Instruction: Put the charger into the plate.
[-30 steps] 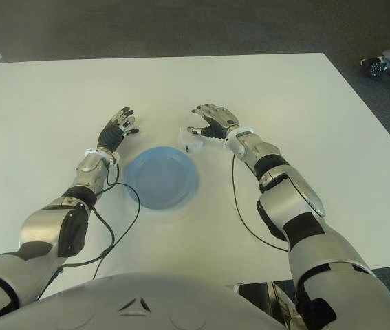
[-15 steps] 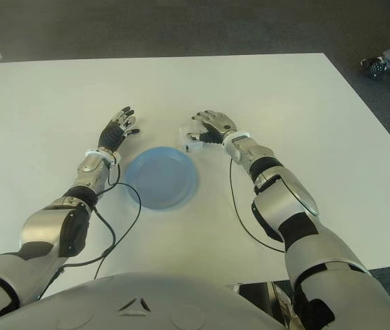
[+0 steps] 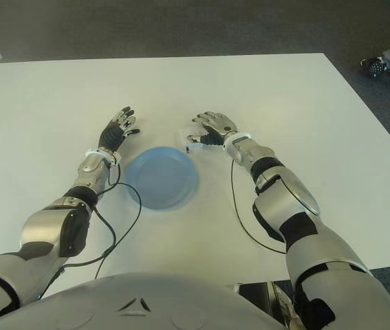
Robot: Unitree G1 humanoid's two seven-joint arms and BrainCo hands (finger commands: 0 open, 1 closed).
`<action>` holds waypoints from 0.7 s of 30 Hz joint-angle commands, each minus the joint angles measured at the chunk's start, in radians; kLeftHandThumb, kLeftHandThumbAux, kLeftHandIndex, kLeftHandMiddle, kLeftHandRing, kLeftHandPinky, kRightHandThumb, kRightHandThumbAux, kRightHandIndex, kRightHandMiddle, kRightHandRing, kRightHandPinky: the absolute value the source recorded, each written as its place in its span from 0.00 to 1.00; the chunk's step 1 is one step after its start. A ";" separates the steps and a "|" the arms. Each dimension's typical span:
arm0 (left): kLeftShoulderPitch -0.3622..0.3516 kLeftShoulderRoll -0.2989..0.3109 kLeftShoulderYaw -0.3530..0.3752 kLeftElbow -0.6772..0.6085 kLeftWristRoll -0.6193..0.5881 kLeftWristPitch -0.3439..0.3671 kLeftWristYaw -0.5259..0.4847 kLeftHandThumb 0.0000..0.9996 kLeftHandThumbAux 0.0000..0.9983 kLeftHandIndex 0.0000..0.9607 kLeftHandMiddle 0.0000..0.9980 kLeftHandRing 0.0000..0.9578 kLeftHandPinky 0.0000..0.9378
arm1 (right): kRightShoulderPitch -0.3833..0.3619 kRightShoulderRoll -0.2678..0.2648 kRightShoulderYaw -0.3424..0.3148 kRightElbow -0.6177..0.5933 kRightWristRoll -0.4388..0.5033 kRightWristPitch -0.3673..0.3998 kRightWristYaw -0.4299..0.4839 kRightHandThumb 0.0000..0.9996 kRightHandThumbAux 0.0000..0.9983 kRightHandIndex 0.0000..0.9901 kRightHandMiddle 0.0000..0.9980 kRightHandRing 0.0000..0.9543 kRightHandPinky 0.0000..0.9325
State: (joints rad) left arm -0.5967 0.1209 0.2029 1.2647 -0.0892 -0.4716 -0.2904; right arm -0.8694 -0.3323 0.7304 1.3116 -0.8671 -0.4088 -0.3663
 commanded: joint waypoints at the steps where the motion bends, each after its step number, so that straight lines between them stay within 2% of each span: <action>1: 0.040 -0.010 0.004 0.031 0.005 0.049 0.008 0.05 0.52 0.00 0.00 0.00 0.04 | 0.015 -0.013 0.051 0.020 -0.056 -0.015 -0.027 0.42 0.09 0.00 0.00 0.00 0.00; 11: 0.041 -0.008 0.015 0.029 0.003 0.053 0.002 0.04 0.51 0.00 0.00 0.00 0.05 | 0.008 -0.030 0.140 0.030 -0.128 -0.022 -0.087 0.40 0.09 0.00 0.00 0.00 0.00; 21: 0.041 -0.005 0.013 0.028 0.008 0.050 0.007 0.04 0.50 0.00 0.00 0.00 0.06 | 0.004 -0.039 0.169 0.035 -0.131 -0.024 -0.103 0.37 0.10 0.00 0.00 0.00 0.00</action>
State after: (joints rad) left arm -0.5967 0.1204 0.2184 1.2600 -0.0900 -0.4681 -0.2904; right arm -0.8972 -0.3689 0.8725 1.3289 -0.9574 -0.4273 -0.4901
